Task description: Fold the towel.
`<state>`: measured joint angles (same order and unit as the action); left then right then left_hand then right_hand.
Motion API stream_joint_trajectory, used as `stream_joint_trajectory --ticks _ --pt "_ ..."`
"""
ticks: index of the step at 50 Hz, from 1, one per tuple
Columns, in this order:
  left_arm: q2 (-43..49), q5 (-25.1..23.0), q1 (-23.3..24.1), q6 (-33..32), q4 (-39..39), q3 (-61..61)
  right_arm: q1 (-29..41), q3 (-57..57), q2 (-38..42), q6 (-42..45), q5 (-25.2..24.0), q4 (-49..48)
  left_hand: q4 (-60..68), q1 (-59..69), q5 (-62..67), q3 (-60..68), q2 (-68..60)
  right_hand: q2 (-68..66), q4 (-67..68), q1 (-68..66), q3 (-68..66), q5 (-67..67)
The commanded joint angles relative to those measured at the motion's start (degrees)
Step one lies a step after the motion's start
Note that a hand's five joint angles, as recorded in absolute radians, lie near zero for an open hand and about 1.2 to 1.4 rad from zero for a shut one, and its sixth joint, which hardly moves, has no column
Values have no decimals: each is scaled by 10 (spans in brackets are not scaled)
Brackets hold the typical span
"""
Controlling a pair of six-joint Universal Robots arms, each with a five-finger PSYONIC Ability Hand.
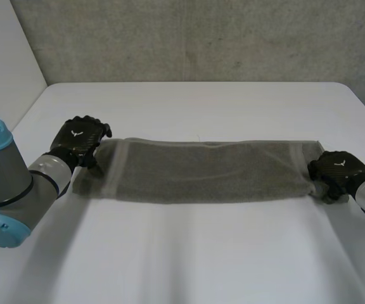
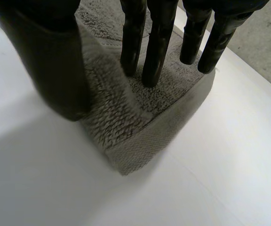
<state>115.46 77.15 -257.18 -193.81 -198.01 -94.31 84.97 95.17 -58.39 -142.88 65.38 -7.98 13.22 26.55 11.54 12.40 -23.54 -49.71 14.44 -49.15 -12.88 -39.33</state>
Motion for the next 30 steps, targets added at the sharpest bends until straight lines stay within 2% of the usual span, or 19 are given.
stream_joint_trajectory --ticks 1,10,13,15,18,20,26,28,29,30 --pt "0 1 -1 0 0 0 -3 -9 11 1 0 -10 -32 -49 1 -24 19 -302 -44 -308 29 -306" --pt "-1 2 -2 5 0 1 -50 -28 -2 15 -8 -13 -32 -52 -2 -24 22 -303 -44 -309 29 -307" --pt "-7 2 -3 6 0 0 -84 -53 -7 44 -16 -9 -32 -52 -2 -24 22 -303 -44 -309 29 -307" --pt "-10 2 -4 6 0 0 -110 -100 -9 98 -10 -2 -32 -52 -2 -24 22 -303 -44 -309 29 -307" --pt "-13 2 -4 6 0 -2 -112 -124 -16 125 -10 6 -32 -52 -2 -24 22 -303 -44 -309 29 -307" --pt "-15 3 -4 6 -1 -2 -97 -166 -39 157 -10 36 -32 -52 -2 -24 22 -303 -44 -309 29 -307" --pt "-16 4 -1 6 -1 -4 -16 -212 -73 138 -17 68 -32 -52 -2 -24 22 -303 -44 -309 29 -307" --pt "-16 4 -1 6 -1 -5 66 -217 -88 132 -16 68 -32 -52 -2 -24 22 -303 -44 -309 29 -307" --pt "-16 5 -1 6 -3 -7 66 -217 -89 132 -16 68 -32 -52 -2 -24 22 -303 -44 -309 29 -307" --pt "-16 5 -1 6 -3 -7 108 -217 -90 133 -13 68 -32 -52 -2 -24 22 -303 -44 -309 29 -307"
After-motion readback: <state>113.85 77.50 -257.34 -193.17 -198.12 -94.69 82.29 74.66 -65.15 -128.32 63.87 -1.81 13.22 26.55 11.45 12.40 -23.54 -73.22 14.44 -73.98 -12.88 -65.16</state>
